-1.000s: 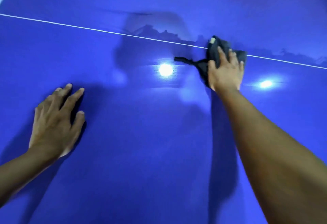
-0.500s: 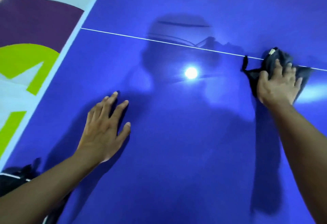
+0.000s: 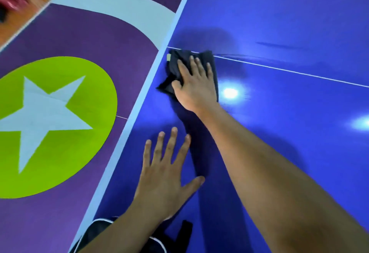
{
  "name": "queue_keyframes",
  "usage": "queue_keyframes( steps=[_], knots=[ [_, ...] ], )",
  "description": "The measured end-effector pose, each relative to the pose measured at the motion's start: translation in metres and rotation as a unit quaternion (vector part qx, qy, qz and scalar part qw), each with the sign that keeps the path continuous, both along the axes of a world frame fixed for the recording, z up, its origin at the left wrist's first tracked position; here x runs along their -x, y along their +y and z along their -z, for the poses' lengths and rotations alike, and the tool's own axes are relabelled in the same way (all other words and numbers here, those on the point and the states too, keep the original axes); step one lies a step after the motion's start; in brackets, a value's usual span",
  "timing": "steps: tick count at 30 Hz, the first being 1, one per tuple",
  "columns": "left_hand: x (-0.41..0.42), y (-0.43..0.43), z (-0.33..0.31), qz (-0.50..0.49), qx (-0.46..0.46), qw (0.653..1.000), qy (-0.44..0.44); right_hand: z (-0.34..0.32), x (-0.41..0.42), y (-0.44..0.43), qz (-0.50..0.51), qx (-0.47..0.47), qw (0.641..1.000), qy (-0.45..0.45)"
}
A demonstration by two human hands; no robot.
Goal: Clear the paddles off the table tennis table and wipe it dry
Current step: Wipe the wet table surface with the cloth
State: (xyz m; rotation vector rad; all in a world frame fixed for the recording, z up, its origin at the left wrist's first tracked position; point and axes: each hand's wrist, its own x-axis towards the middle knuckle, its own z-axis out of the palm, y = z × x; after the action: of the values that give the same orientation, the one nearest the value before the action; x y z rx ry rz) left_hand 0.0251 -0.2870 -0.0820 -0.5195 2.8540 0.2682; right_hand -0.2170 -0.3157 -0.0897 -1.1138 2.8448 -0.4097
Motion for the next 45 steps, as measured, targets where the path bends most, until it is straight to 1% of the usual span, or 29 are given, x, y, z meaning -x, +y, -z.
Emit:
queue_keyframes(
  steps=[2,4,11,16,19,22,23,24,27,29,32,34,36,39,42,44,45],
  knots=[
    [-0.002,-0.005,0.004,0.006,0.006,1.000,-0.003,0.001,-0.017,-0.034,-0.055,0.000,0.998,-0.014],
    [-0.001,-0.007,0.004,0.011,0.009,1.000,-0.005,0.004,-0.026,-0.050,-0.083,-0.001,0.996,-0.020],
    [-0.001,-0.013,0.000,-0.014,-0.005,1.000,0.003,0.003,-0.024,-0.039,-0.074,0.009,0.997,-0.021],
    [0.001,-0.009,-0.013,-0.048,-0.004,0.999,-0.004,0.005,0.006,0.048,0.020,0.020,1.000,-0.010],
    [0.013,-0.002,-0.028,-0.090,-0.003,0.996,-0.023,0.001,0.031,0.123,0.066,0.006,0.998,-0.019],
    [0.031,0.023,-0.041,-0.141,0.000,0.989,-0.035,-0.002,0.056,0.214,0.124,-0.004,0.992,-0.016],
    [0.036,0.035,-0.043,-0.145,-0.001,0.989,-0.033,-0.003,0.064,0.244,0.145,-0.004,0.989,-0.017],
    [0.039,0.049,-0.046,-0.132,-0.007,0.991,-0.026,-0.004,0.069,0.271,0.165,-0.003,0.986,-0.018],
    [0.046,0.123,-0.044,-0.029,-0.023,0.999,0.001,-0.006,0.083,0.363,0.219,-0.010,0.976,-0.009],
    [0.048,0.164,-0.037,0.008,-0.007,1.000,0.009,-0.007,0.087,0.413,0.252,-0.013,0.968,-0.010],
    [0.060,0.200,-0.026,-0.041,0.007,0.999,0.018,-0.009,0.088,0.487,0.298,-0.014,0.955,-0.008],
    [0.063,0.209,-0.021,-0.057,0.014,0.998,0.017,-0.011,0.087,0.525,0.326,-0.023,0.945,-0.011],
    [0.060,0.212,-0.017,-0.054,0.003,0.998,0.027,-0.011,0.084,0.554,0.352,-0.025,0.936,-0.010],
    [0.054,0.206,-0.022,-0.027,-0.016,0.999,0.028,-0.012,0.078,0.567,0.386,-0.015,0.922,-0.014],
    [0.043,0.190,-0.029,0.014,-0.039,0.999,0.006,-0.011,0.064,0.548,0.399,-0.010,0.917,-0.022],
    [0.030,0.182,-0.034,0.033,-0.024,0.999,-0.008,-0.010,0.050,0.530,0.394,-0.017,0.919,-0.021],
    [0.019,0.174,-0.037,0.027,-0.008,0.999,-0.015,-0.008,0.041,0.515,0.383,-0.018,0.924,-0.020]
  ],
)
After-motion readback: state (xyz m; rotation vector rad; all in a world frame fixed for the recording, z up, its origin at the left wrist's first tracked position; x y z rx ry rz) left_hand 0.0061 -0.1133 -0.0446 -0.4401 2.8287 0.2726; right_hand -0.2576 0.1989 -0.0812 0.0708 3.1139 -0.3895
